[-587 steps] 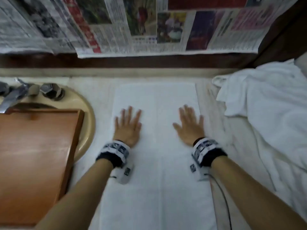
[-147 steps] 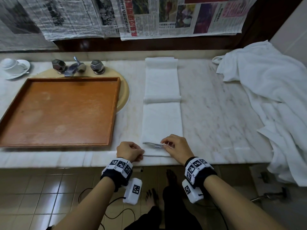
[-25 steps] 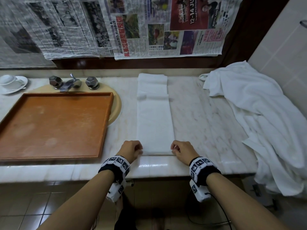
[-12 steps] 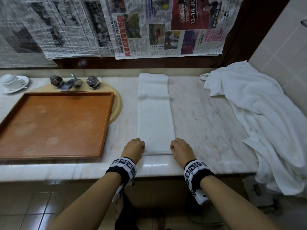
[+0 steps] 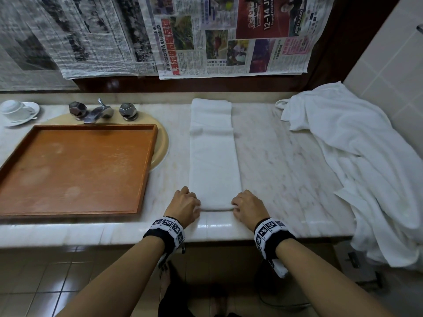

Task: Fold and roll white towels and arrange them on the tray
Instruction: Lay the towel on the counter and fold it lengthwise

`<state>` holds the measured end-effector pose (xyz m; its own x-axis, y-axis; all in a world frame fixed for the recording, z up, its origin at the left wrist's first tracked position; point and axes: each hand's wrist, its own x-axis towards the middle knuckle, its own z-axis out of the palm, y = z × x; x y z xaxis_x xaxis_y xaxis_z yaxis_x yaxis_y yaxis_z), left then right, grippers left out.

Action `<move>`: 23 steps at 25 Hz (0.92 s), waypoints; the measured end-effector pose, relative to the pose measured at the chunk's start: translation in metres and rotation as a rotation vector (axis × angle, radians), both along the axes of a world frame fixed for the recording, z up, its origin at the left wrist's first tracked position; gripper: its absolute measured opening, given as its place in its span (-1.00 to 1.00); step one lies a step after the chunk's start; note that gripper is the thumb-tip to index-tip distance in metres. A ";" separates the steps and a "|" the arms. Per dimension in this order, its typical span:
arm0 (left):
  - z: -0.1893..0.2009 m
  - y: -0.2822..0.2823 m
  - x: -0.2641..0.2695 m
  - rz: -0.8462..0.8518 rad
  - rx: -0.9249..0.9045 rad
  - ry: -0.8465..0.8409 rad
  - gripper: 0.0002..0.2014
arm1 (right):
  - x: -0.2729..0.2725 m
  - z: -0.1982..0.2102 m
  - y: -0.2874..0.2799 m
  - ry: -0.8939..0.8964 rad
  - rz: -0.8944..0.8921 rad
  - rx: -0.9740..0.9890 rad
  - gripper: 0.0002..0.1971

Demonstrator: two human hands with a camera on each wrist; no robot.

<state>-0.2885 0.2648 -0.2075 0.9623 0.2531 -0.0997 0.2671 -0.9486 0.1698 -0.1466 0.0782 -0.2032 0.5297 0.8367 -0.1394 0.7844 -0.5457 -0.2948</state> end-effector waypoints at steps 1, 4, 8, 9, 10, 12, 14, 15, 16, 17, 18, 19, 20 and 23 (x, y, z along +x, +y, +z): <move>0.001 0.002 0.000 0.002 0.021 0.015 -0.79 | 0.003 0.002 0.000 0.007 -0.012 0.001 -0.79; 0.003 0.005 -0.002 0.024 0.015 0.031 -0.77 | 0.013 0.001 -0.003 0.091 -0.033 0.007 -0.75; 0.006 0.007 -0.005 0.033 -0.046 0.008 -0.77 | 0.020 -0.001 -0.005 0.180 -0.070 0.014 -0.77; 0.007 0.008 -0.005 0.041 -0.066 0.001 -0.78 | 0.020 -0.001 -0.004 0.203 -0.098 0.019 -0.81; 0.008 0.009 -0.005 0.047 -0.077 0.004 -0.79 | 0.021 0.001 -0.003 0.226 -0.129 0.029 -0.86; 0.011 0.010 -0.004 0.063 -0.077 0.023 -0.78 | 0.022 0.007 0.000 0.251 -0.152 0.035 -0.93; 0.014 0.009 -0.001 0.105 -0.070 0.050 -0.77 | 0.024 0.012 0.005 0.249 -0.167 0.003 -0.96; 0.016 0.009 0.002 0.128 -0.059 0.068 -0.77 | 0.024 0.015 0.008 0.241 -0.180 -0.014 -0.97; 0.017 0.009 0.005 0.151 -0.044 0.087 -0.77 | 0.025 0.016 0.010 0.226 -0.193 -0.035 -0.96; 0.019 0.008 0.008 0.175 -0.031 0.112 -0.79 | 0.026 0.015 0.012 0.204 -0.194 -0.046 -0.94; 0.020 0.008 0.012 0.202 -0.018 0.131 -0.81 | 0.027 0.012 0.014 0.163 -0.179 -0.062 -0.91; 0.020 0.007 0.015 0.228 -0.005 0.139 -0.82 | 0.027 0.010 0.017 0.111 -0.154 -0.064 -0.89; 0.020 0.005 0.019 0.246 0.002 0.135 -0.84 | 0.026 0.008 0.017 0.058 -0.131 -0.044 -0.90; 0.011 0.001 0.024 0.255 -0.105 0.057 -0.84 | 0.016 -0.003 0.018 -0.034 -0.012 0.006 -0.76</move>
<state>-0.2640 0.2655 -0.1968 0.8609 0.4719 -0.1902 0.5070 -0.8275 0.2412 -0.1304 0.0966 -0.2059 0.5438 0.8311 -0.1165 0.7874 -0.5534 -0.2715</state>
